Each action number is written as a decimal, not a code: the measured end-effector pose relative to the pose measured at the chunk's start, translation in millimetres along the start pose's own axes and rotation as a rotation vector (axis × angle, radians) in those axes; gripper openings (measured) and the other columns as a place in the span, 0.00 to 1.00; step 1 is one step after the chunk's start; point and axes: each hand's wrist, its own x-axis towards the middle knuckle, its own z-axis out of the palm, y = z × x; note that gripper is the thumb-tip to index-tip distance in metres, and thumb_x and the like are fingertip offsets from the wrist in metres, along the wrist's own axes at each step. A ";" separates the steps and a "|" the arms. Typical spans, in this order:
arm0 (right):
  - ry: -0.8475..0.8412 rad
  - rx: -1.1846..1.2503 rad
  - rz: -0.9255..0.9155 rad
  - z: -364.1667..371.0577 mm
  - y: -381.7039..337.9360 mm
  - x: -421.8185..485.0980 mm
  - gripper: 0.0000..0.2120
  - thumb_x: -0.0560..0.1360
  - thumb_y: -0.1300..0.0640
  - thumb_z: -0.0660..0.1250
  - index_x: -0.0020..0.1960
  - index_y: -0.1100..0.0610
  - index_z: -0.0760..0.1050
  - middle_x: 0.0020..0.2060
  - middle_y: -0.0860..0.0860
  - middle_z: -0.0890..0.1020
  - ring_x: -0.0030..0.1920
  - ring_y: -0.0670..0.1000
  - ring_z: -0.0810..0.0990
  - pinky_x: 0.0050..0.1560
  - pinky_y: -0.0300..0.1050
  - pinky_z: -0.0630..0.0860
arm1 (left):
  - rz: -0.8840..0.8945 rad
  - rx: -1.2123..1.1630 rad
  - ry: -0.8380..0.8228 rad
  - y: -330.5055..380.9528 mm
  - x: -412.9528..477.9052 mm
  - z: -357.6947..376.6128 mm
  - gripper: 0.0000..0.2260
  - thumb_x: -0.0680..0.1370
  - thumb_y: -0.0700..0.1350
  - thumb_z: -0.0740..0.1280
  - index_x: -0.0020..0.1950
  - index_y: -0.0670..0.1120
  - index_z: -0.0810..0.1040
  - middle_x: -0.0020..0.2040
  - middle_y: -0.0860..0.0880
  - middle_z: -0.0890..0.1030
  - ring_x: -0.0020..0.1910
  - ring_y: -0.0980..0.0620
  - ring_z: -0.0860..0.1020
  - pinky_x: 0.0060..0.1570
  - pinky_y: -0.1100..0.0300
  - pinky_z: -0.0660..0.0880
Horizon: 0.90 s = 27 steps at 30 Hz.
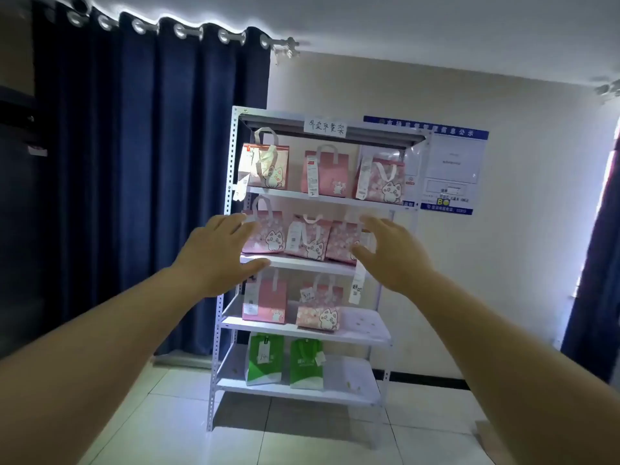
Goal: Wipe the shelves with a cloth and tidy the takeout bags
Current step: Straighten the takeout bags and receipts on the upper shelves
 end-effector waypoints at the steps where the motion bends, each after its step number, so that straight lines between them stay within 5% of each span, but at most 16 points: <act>1: 0.006 0.028 0.008 10.1 0.5 9.3 0.27 0.76 0.46 0.61 0.72 0.54 0.62 0.66 0.53 0.73 0.65 0.56 0.71 0.62 0.52 0.69 | -0.016 0.000 -0.003 -8.2 6.3 6.4 0.32 0.74 0.65 0.58 0.73 0.51 0.59 0.74 0.50 0.61 0.71 0.47 0.59 0.63 0.48 0.65; 9: 0.061 0.093 0.039 106.3 1.3 118.7 0.22 0.75 0.47 0.64 0.66 0.56 0.69 0.58 0.53 0.79 0.55 0.54 0.77 0.55 0.49 0.74 | -0.121 0.002 -0.037 -95.6 91.0 77.7 0.31 0.74 0.66 0.58 0.72 0.51 0.61 0.71 0.51 0.65 0.69 0.47 0.62 0.62 0.47 0.65; 27: 0.056 0.159 -0.085 324.1 12.7 356.5 0.18 0.75 0.45 0.64 0.60 0.55 0.73 0.55 0.50 0.80 0.51 0.50 0.79 0.54 0.49 0.77 | -0.220 -0.143 -0.007 -269.6 260.8 269.7 0.32 0.70 0.69 0.59 0.69 0.52 0.65 0.66 0.55 0.71 0.59 0.52 0.71 0.54 0.54 0.73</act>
